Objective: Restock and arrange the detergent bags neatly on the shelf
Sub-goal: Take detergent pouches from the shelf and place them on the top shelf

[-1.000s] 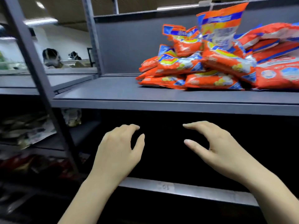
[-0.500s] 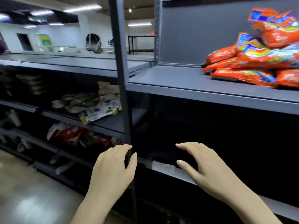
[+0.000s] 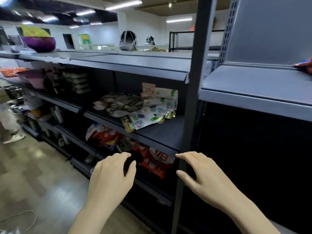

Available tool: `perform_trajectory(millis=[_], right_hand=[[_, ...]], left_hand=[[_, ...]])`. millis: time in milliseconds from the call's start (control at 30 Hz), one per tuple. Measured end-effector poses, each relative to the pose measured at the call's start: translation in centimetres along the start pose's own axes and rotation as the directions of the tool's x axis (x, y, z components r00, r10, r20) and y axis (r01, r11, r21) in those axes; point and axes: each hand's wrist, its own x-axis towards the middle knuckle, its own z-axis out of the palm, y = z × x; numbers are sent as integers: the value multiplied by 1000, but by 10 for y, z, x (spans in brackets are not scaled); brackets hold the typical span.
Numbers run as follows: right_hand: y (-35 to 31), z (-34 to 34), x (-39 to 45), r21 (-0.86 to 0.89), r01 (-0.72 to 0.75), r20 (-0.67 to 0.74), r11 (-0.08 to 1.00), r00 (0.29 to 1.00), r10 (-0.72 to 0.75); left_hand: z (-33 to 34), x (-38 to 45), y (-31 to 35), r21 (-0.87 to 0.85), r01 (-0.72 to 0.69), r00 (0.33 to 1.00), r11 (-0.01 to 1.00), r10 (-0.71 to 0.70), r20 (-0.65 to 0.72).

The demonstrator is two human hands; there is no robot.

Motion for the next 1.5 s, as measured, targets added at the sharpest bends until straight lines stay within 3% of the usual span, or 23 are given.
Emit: perform_trajectory(millis=[300, 600, 900, 1033, 1133, 1267, 1367, 1500], right_hand=[[4, 51, 119, -37, -29, 30, 999, 999, 30], [24, 74, 195, -75, -200, 80, 977, 975, 205], [47, 107, 274, -96, -512, 96, 854, 849, 520], [58, 120, 303, -5, -609, 104, 793, 789, 606], [70, 131, 320, 53, -668, 72, 742, 744, 665], [82, 142, 345, 256, -741, 73, 621, 655, 752], [90, 150, 362, 415, -771, 124, 484, 574, 809], [105, 166, 375, 682, -684, 140, 259, 469, 872]], left_hand=[[30, 110, -69, 86, -18, 999, 996, 15, 36], [77, 201, -106, 67, -131, 989, 989, 126, 79], [132, 303, -142, -11, -200, 920, 980, 191, 342], [164, 335, -160, -66, -189, 887, 980, 199, 417], [185, 357, -169, -57, -173, 819, 983, 176, 546], [198, 373, -171, -116, -183, 756, 976, 215, 618], [201, 381, -174, -148, -167, 743, 975, 223, 631], [197, 385, -168, -107, -155, 763, 982, 188, 619]])
